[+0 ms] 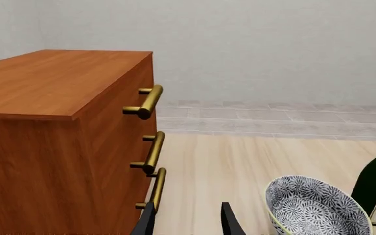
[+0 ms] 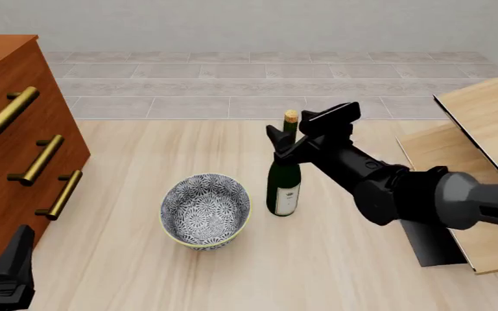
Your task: Put the wine bottle on the wine rack.
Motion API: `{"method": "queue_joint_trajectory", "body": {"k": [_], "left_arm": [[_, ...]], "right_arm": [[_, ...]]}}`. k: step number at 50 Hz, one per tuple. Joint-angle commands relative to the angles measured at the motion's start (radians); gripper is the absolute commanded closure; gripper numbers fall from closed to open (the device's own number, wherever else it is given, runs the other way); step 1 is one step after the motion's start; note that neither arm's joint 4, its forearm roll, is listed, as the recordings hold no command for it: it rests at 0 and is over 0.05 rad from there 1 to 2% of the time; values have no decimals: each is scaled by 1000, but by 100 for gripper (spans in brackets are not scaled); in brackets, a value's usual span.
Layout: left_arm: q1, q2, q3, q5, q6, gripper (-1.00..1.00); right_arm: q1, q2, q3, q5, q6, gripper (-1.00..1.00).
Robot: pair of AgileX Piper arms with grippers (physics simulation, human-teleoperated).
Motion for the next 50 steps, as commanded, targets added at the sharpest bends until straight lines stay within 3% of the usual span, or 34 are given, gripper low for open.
{"method": "queue_joint_trajectory", "body": {"k": [1,10,11,50], "left_arm": [[2,0,4,-2,0,-100],[1,0,6,-5,-2,-100],[2,0,7,-5,-3,-100],[-2,0,7,-14,-11,-100]], "right_arm": [[-2,15,2,-7,4,-100],[-6,13,-1,-3,3,-100],[-7,12,-1,-3,3,100],[-12,-87,-5,64,13,100]]}}
